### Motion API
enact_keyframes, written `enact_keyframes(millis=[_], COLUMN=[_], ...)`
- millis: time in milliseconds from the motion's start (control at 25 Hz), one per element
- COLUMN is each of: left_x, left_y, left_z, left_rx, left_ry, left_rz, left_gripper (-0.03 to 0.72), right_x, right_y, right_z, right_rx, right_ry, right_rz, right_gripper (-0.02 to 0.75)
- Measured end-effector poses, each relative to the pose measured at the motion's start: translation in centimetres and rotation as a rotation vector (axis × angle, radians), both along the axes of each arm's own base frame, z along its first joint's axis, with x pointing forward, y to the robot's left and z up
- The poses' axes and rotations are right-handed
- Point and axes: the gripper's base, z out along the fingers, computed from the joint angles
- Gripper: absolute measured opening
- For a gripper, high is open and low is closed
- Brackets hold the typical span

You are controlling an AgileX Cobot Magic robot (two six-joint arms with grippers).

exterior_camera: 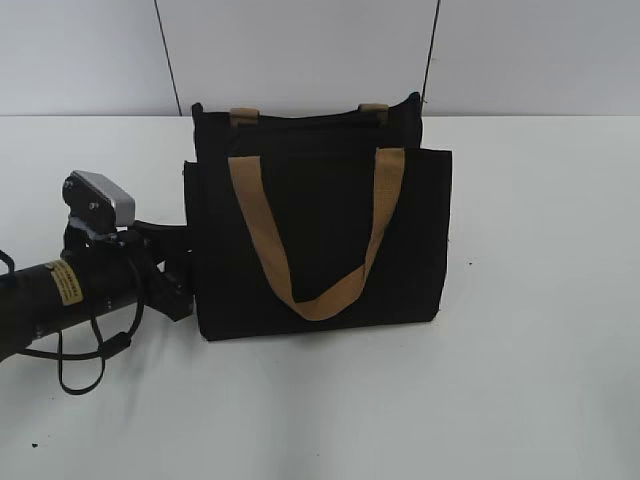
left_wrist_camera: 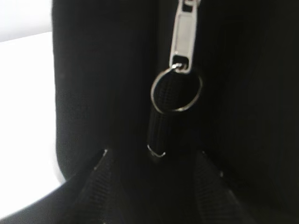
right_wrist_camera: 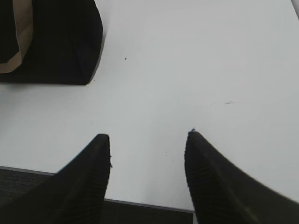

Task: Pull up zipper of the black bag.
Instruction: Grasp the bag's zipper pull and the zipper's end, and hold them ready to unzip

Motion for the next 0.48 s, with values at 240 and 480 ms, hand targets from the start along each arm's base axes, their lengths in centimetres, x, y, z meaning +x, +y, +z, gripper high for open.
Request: enact_keyframes(millis=[240,480], left_x=[1.0,1.5], left_y=[-0.5,-0.8], left_z=[0.1,-0.8], left_rx=[-0.008,-0.03], left_ry=[-0.025,-0.016], left_rz=[-0.024,-0.043], left_gripper=[0.408,0.388], right_x=[0.0,0.0], right_y=[0.0,0.0], right_z=[0.0,0.0], right_rx=[0.0,0.0], right_ry=[0.0,0.0], right_rz=[0.0,0.0], right_gripper=[0.399,0.399])
